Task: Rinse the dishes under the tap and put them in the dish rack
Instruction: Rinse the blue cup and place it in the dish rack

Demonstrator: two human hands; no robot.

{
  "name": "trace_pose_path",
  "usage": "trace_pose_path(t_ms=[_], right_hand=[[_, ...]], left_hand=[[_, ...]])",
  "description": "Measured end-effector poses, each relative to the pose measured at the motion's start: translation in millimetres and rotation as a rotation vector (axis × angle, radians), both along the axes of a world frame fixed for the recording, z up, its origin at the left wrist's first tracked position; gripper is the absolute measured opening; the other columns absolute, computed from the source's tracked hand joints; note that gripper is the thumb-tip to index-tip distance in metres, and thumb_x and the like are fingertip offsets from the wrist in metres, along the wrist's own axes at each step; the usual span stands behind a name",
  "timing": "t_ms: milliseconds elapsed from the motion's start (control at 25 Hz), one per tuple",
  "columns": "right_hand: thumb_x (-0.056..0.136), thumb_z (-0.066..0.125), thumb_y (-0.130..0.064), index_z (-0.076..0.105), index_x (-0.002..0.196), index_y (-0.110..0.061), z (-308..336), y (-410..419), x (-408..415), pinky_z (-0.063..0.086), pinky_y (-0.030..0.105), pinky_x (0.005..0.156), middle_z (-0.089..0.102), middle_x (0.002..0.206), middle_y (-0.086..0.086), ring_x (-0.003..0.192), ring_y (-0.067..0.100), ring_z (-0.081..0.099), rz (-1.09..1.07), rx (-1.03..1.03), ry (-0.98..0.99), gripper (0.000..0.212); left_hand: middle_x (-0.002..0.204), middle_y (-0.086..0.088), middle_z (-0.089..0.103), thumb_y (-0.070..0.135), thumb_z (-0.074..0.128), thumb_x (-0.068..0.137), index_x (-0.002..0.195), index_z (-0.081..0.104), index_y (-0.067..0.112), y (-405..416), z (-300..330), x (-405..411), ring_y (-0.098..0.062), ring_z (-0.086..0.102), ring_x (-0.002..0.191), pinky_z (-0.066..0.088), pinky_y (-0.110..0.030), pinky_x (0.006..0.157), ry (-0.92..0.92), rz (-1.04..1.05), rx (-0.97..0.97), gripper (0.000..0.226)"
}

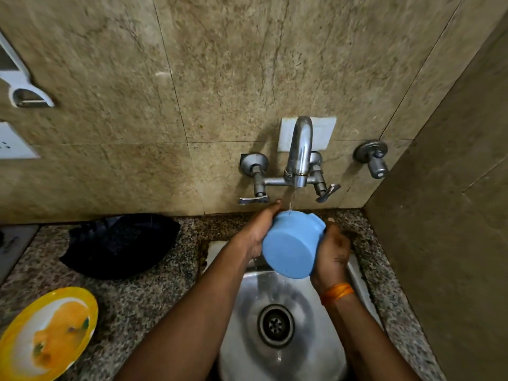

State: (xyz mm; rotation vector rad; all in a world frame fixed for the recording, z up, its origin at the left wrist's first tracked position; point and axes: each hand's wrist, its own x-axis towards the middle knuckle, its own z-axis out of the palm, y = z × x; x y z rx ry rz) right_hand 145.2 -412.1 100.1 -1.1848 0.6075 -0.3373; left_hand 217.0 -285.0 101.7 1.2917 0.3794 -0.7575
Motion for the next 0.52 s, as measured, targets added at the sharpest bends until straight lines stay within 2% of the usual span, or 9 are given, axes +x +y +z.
trace_pose_path(t_ms=[80,160,240,320,400,440,520], right_hand=[[0.099,0.047,-0.038,0.077,0.091,-0.019,-4,-5,7,0.056,0.045,0.071,0.077,0.094,0.013,0.08,0.035,0.072,0.115,0.2,0.068,0.036],[0.096,0.047,-0.041,0.075,0.101,-0.017,-5,-12,12,0.058,0.046,0.072,0.073,0.103,0.018,0.084,0.039,0.07,0.261,0.327,0.156,0.037],[0.093,0.049,-0.039,0.08,0.095,-0.013,-5,-21,16,0.06,0.046,0.07,0.075,0.101,0.016,0.081,0.037,0.073,0.403,0.433,0.212,0.04],[0.089,0.05,-0.038,0.079,0.094,-0.009,-4,-28,23,0.061,0.048,0.076,0.076,0.1,0.015,0.084,0.036,0.075,0.467,0.419,0.295,0.041],[0.091,0.049,-0.038,0.067,0.105,-0.007,-9,-30,32,0.054,0.049,0.091,0.069,0.108,0.018,0.098,0.038,0.07,0.417,0.227,0.399,0.038],[0.094,0.05,-0.038,0.063,0.103,-0.007,-13,-26,34,0.052,0.047,0.09,0.066,0.108,0.02,0.1,0.037,0.067,0.37,0.074,0.408,0.035],[0.102,0.049,-0.044,0.065,0.097,-0.005,-17,-1,30,0.051,0.044,0.09,0.069,0.107,0.017,0.101,0.035,0.066,0.317,-0.374,0.369,0.043]], left_hand=[[0.096,-0.019,0.076,0.072,0.056,0.085,0.115,0.077,0.014,7,-8,-6,-0.035,0.072,0.081,0.056,-0.041,0.078,-0.068,0.029,-0.034,0.069],[0.098,-0.019,0.076,0.072,0.051,0.088,0.114,0.077,0.013,10,-12,-17,-0.036,0.071,0.089,0.054,-0.043,0.082,-0.105,0.066,-0.038,0.07],[0.096,-0.015,0.075,0.056,0.049,0.096,0.109,0.077,0.01,15,-17,-26,-0.034,0.068,0.091,0.053,-0.042,0.085,-0.106,0.103,-0.109,0.055],[0.094,-0.011,0.075,0.039,0.052,0.096,0.108,0.074,0.013,26,-21,-38,-0.028,0.068,0.084,0.053,-0.037,0.076,-0.089,0.132,-0.182,0.036],[0.096,-0.008,0.076,0.029,0.054,0.098,0.109,0.074,0.015,34,-27,-52,-0.024,0.071,0.081,0.056,-0.033,0.068,-0.088,0.196,-0.21,0.027],[0.099,-0.008,0.077,0.025,0.053,0.1,0.11,0.074,0.014,35,-29,-60,-0.023,0.072,0.083,0.058,-0.033,0.067,-0.097,0.238,-0.219,0.026],[0.109,-0.014,0.076,0.022,0.051,0.101,0.119,0.072,0.012,29,-31,-70,-0.025,0.074,0.089,0.06,-0.034,0.069,-0.12,0.327,-0.242,0.029]])
